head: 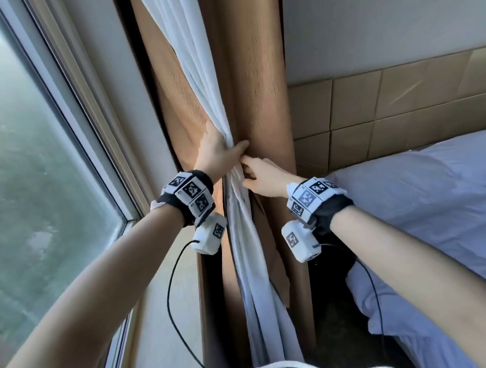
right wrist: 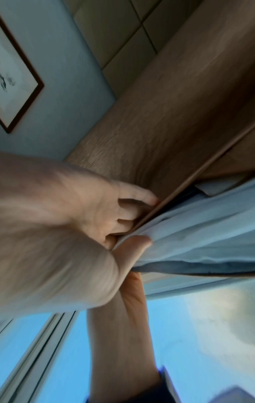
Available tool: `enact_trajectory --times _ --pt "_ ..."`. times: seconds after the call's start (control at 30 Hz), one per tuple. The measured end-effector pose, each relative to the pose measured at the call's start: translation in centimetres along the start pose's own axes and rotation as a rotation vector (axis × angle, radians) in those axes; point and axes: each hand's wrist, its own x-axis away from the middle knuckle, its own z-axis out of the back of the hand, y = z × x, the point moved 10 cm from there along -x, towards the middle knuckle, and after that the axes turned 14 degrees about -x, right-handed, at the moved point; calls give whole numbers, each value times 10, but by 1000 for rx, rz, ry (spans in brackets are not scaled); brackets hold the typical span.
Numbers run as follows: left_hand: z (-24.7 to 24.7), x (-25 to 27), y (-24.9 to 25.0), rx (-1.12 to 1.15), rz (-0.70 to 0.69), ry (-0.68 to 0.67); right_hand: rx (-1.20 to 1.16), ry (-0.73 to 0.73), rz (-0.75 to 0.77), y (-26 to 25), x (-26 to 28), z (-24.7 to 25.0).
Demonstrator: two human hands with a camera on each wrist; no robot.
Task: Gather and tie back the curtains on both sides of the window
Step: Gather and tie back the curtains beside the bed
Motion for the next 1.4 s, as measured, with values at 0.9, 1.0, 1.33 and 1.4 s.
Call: enact_trajectory --times 0.9,1.0,1.33,1.4 --pt "14 20 -10 -21 76 105 -49 158 28 35 0 -8" --pt "16 25 -7 -25 -20 139 2 4 -175 94 17 -40" --pt "11 36 29 -220 -330 118 -271 26 -343 116 19 -54" --pt "8 31 21 -253 -289 107 -438 -44 -324 104 27 -55"
